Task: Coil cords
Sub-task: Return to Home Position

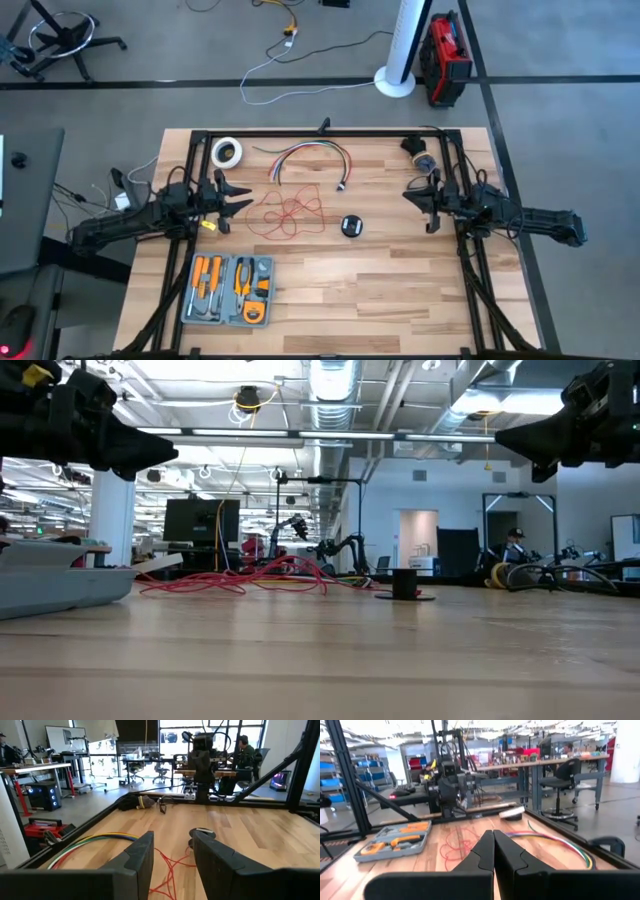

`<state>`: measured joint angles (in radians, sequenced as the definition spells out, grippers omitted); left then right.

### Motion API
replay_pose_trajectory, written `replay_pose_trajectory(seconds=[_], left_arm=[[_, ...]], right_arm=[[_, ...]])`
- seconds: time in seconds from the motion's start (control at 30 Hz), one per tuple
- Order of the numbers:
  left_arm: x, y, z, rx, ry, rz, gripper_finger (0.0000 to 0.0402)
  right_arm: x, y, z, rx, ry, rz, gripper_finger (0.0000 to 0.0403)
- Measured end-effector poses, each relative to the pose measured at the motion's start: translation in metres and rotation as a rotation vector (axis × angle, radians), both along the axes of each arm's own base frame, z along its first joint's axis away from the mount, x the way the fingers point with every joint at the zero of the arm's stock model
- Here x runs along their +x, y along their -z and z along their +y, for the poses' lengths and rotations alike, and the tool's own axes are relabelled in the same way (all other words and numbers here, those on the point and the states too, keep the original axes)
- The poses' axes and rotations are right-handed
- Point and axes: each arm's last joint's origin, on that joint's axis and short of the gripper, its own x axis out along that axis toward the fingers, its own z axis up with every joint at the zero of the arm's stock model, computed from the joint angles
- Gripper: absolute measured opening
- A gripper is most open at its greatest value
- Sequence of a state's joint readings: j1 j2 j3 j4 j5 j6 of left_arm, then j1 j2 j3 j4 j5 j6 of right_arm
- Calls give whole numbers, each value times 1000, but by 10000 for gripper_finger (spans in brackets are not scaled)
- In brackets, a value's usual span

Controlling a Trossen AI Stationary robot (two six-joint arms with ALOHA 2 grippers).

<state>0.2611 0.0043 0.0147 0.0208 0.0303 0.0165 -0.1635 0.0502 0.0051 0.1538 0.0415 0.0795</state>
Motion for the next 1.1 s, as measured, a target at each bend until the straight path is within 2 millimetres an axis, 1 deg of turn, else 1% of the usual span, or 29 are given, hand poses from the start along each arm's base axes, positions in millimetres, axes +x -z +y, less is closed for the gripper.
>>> replay_pose_trajectory(seconds=[0.1,0.23,0.37,0.63,0.8,0.9,1.03,1.1], left_arm=[[0,1,0,-9,1,1,125],[0,2,0,-36,-4,-2,125],[0,3,1,-69,-29,-4,121],[1,3,0,-43,-13,2,73],[1,3,0,-33,-15,5,57],[1,3,0,-32,-15,5,45],[1,3,1,-26,-26,9,7],[1,3,1,-18,-28,11,4]], right_arm=[[0,2,0,7,3,24,5],[0,1,1,3,-5,6,5],[1,0,4,1,-54,3,5],[2,0,12,-34,-122,3,5],[1,0,10,-51,-106,8,4],[2,5,10,-44,-107,60,4],[2,11,10,-8,-110,111,2],[2,10,11,-6,-122,108,1]])
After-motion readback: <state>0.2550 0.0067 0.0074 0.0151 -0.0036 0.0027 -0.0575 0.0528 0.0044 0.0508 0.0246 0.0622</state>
